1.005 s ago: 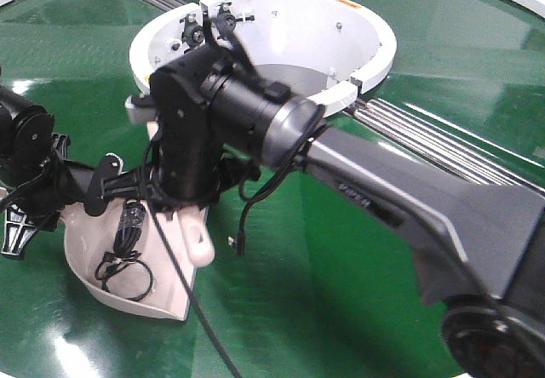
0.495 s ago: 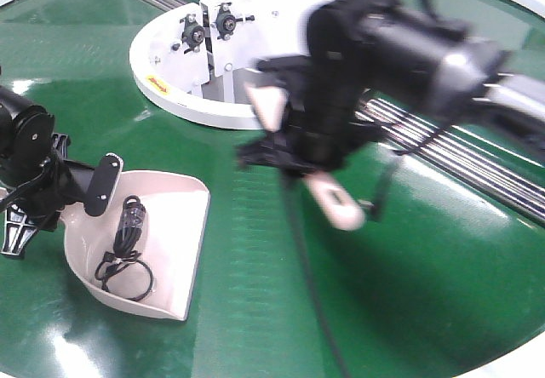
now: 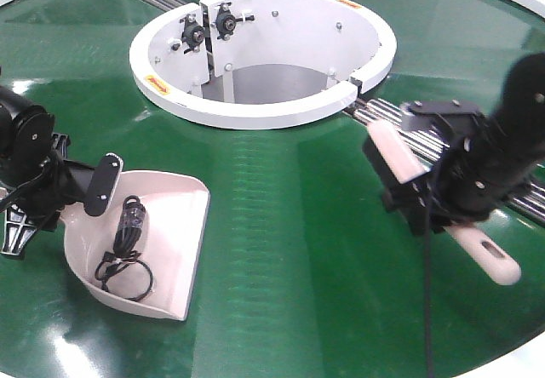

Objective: Clean and inspect green conveyor with broom and dustpan
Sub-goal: 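Carry the brush back and lower it onto the belt with the right gripper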

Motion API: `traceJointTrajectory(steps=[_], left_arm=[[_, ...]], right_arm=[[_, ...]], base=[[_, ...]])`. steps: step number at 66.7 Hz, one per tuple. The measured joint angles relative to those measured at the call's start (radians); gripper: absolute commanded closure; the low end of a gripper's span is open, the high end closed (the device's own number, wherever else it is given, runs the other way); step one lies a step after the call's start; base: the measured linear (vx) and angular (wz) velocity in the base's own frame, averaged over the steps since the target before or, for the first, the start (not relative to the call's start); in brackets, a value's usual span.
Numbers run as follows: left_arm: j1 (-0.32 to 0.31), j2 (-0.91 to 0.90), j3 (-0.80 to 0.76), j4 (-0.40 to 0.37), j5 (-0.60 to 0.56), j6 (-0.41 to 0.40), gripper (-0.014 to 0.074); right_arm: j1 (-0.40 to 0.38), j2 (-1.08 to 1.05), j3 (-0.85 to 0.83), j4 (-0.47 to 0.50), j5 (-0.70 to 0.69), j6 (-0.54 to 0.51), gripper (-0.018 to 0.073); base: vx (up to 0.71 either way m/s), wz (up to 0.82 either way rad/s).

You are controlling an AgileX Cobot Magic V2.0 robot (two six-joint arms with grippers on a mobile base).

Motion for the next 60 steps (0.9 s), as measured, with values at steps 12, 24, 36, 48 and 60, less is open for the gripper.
traceJointTrajectory(steps=[12, 24, 36, 48, 60], left_arm=[[0.000, 0.000, 0.000, 0.000, 0.000, 0.000, 0.0603], [0.000, 0.000, 0.000, 0.000, 0.000, 0.000, 0.0603], [0.000, 0.000, 0.000, 0.000, 0.000, 0.000, 0.0603], [0.000, 0.000, 0.000, 0.000, 0.000, 0.000, 0.0603], [0.000, 0.000, 0.000, 0.000, 0.000, 0.000, 0.0603]], right_arm=[[-0.068, -0.022, 0.108, 0.047, -0.108, -0.057, 0.0556], [-0.071, -0.021, 0.137, 0.046, -0.145, -0.067, 0.0555], [-0.071, -0.021, 0.137, 0.034, -0.137, -0.068, 0.0555], [-0.071, -0.011, 0.137, 0.032, -0.110, -0.066, 0.0554], [-0.071, 0.025, 0.137, 0.032, -0.101, -0.060, 0.0551]], base=[[0.00, 0.00], [0.00, 0.00], [0.00, 0.00], [0.00, 0.00], [0.00, 0.00]])
